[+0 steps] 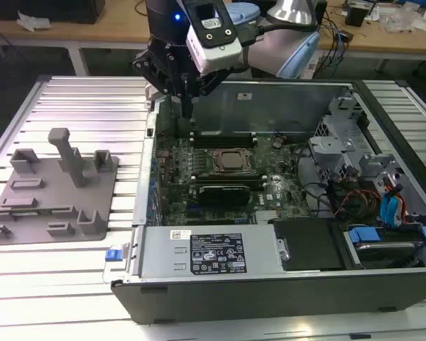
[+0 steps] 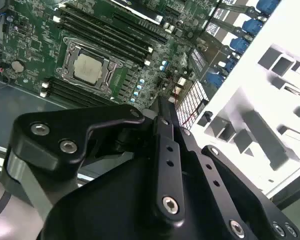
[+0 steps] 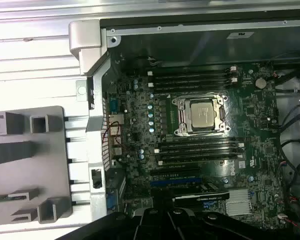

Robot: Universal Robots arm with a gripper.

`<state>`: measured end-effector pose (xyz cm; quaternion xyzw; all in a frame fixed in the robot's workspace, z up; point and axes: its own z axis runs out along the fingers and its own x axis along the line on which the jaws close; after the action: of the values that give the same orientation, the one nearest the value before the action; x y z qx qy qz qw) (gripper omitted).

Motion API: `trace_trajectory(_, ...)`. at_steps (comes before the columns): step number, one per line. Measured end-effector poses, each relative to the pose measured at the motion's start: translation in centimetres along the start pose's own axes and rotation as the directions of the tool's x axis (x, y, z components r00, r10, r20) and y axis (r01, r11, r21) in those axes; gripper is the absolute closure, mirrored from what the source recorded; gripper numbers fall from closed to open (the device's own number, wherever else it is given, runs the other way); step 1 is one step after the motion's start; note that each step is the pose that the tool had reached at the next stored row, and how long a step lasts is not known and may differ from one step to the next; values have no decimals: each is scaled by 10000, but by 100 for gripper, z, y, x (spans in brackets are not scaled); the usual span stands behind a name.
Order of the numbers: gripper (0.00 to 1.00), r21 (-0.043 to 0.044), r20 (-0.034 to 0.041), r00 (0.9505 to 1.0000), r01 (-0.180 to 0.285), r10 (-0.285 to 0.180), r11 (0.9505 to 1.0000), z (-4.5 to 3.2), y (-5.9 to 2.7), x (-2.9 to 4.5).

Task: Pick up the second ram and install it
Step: 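Reach for the second ram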

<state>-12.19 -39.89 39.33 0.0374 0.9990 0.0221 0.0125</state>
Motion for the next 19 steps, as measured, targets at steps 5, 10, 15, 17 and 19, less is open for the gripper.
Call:
trace_trajectory(5,92,0,0,10000,0,0,10000,0,0,0)
trace_trajectory(10,92,-1,2,10000,-1,1,10000,-1,-5,74)
trace_trajectory(15,92,0,3,10000,-2,2,10000,-1,-17,228)
trace_trajectory(17,92,-2,4,10000,-1,1,10000,-1,-19,253)
trace_trajectory(19,92,-1,3,10000,-1,1,10000,-1,-21,276)
